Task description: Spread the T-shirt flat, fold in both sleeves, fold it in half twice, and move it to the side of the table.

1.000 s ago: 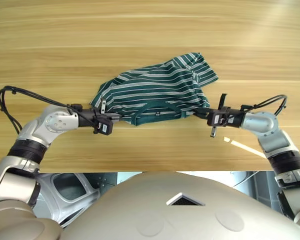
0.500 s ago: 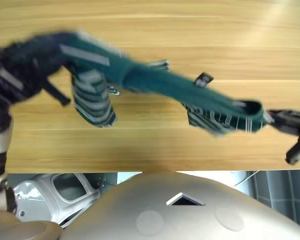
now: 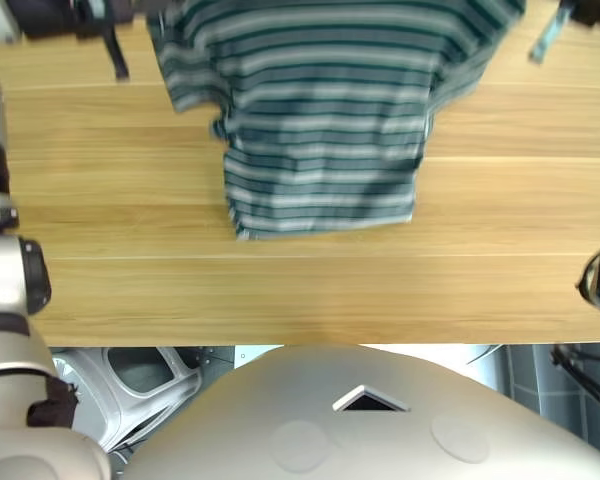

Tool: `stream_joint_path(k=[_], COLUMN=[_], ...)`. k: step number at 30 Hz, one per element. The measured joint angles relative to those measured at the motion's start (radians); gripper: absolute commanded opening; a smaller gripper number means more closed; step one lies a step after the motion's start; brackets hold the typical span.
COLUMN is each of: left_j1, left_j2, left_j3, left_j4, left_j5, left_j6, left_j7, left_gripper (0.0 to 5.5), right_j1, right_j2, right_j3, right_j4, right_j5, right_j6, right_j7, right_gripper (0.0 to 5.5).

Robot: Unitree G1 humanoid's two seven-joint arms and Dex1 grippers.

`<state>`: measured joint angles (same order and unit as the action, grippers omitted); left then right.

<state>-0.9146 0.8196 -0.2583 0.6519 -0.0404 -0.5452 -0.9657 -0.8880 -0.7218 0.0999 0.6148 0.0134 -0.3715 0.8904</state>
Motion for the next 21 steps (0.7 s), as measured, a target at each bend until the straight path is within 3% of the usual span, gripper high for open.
stream_joint_path(k=[3, 6, 7, 9, 13, 16, 17, 18, 21], left_j1=[-0.222, -0.423, -0.431, -0.313, 0.098, 0.477, 0.671, 0.830, 1.013], left_j2=[-0.068, -0.076, -0.050, -0.009, -0.056, -0.123, -0.117, -0.098, 0.019], left_j3=[-0.005, 0.107, 0.178, 0.213, 0.188, 0.072, -0.033, -0.124, -0.200], left_j4=[0.140, 0.257, 0.283, 0.282, 0.350, 0.358, 0.301, 0.191, -0.053], left_j5=[0.086, 0.120, 0.133, 0.166, 0.195, 0.105, 0.046, -0.034, -0.149], left_j6=[0.034, -0.054, -0.165, -0.318, -0.523, -0.602, -0.629, -0.652, -0.636], left_j7=[0.267, 0.602, 0.721, 0.785, 0.734, 0.474, 0.345, 0.260, 0.161], left_gripper=[0.02, 0.02, 0.02, 0.02, 0.02, 0.02, 0.02, 0.02, 0.02], right_j1=[-0.201, -0.334, -0.330, -0.250, 0.069, 0.347, 0.487, 0.642, 0.941], right_j2=[0.030, 0.021, -0.001, -0.030, 0.015, 0.067, 0.057, -0.004, -0.221], right_j3=[0.022, -0.018, -0.053, -0.074, -0.026, 0.047, 0.094, 0.162, 0.276], right_j4=[0.131, 0.199, 0.201, 0.177, 0.187, 0.161, 0.069, -0.076, -0.431], right_j5=[-0.091, -0.171, -0.200, -0.209, -0.247, -0.233, -0.187, -0.108, 0.078], right_j6=[0.016, -0.067, -0.151, -0.257, -0.376, -0.401, -0.405, -0.413, -0.443], right_j7=[-0.230, -0.519, -0.624, -0.673, -0.670, -0.558, -0.443, -0.320, -0.103], right_gripper=[0.00, 0.00, 0.00, 0.00, 0.00, 0.00, 0.00, 0.00, 0.00])
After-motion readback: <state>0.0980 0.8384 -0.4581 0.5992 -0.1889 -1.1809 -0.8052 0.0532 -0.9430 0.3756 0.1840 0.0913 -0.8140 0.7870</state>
